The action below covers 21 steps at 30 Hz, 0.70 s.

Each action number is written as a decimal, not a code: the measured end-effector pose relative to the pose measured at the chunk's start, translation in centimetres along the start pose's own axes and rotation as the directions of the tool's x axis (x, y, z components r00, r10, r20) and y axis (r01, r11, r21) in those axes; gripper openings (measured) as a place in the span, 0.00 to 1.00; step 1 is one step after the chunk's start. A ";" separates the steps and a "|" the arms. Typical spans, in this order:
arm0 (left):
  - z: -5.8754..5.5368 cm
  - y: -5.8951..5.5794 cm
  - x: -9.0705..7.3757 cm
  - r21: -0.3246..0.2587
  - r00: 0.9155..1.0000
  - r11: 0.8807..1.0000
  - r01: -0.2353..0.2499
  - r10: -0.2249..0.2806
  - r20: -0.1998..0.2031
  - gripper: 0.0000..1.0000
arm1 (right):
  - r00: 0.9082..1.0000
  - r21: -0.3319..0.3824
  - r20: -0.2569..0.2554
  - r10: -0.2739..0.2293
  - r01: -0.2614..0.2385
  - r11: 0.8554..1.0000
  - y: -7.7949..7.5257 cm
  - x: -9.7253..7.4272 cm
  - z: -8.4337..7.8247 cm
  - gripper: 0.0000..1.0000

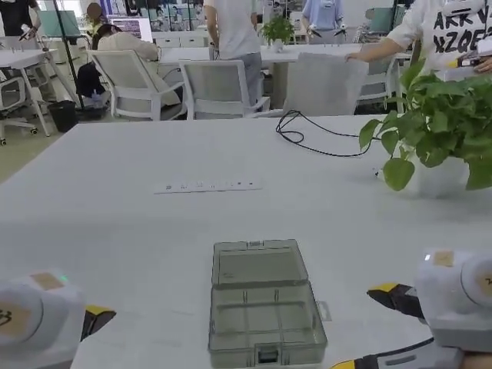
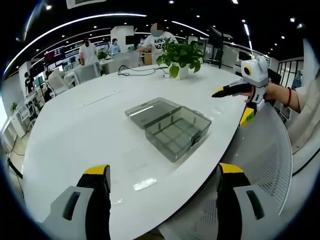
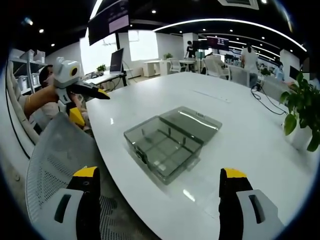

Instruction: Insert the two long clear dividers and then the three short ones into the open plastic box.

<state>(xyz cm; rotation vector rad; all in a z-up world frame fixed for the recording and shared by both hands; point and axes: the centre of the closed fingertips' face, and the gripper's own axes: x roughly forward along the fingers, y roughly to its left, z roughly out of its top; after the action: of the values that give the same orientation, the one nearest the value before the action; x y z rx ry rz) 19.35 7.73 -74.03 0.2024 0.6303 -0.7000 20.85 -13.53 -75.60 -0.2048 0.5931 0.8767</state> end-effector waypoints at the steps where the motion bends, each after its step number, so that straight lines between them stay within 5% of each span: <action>1: 0.0 0.0 0.0 -0.001 1.000 1.000 0.000 0.000 0.001 0.89 | 1.000 0.000 -0.001 0.001 -0.001 1.000 0.0 0.0 0.0 1.00; 15: 0.0 0.0 0.0 -0.005 1.000 1.000 0.001 -0.001 -0.008 0.83 | 1.000 0.005 0.004 -0.001 0.001 1.000 -0.1 -0.2 0.0 0.98; 21: -0.3 1.1 -0.1 -0.031 0.999 0.999 -0.029 0.028 -0.019 0.76 | 1.000 0.009 0.007 -0.004 0.004 1.000 -0.2 -0.2 0.2 0.96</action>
<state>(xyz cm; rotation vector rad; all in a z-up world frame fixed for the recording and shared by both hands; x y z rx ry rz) 19.92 8.75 -74.23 0.1889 0.6540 -0.6613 20.95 -13.73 -75.35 -0.1942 0.5895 0.8708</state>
